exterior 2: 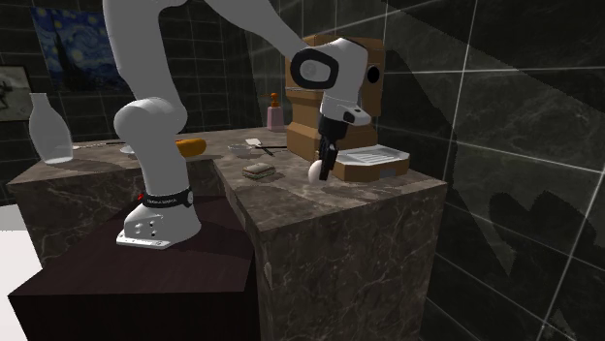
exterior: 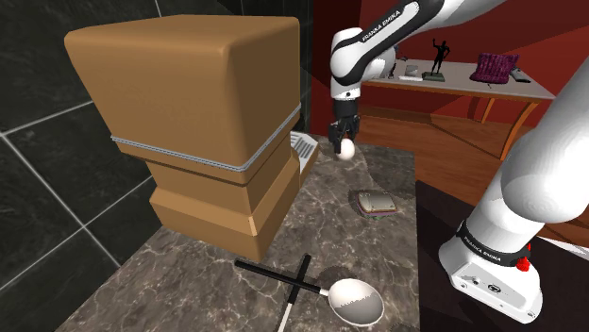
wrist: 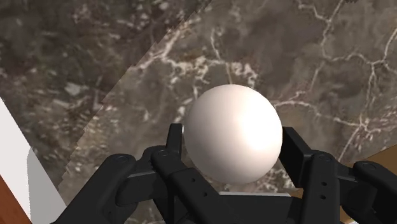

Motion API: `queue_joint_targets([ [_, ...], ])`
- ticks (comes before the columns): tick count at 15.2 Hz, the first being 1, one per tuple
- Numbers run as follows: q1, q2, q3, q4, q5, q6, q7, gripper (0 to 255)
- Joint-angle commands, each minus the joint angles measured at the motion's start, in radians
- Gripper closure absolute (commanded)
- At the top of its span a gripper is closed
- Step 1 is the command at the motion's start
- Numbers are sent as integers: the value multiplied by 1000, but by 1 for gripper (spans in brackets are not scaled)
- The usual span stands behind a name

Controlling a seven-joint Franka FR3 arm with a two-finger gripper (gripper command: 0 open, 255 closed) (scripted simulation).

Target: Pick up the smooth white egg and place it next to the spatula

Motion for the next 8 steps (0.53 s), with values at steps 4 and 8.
queue_joint_targets([
  [4,-1,-38,0,28,-8,-65,11,255],
  [8,-1,-66,1,55,-13,-120,19,255],
])
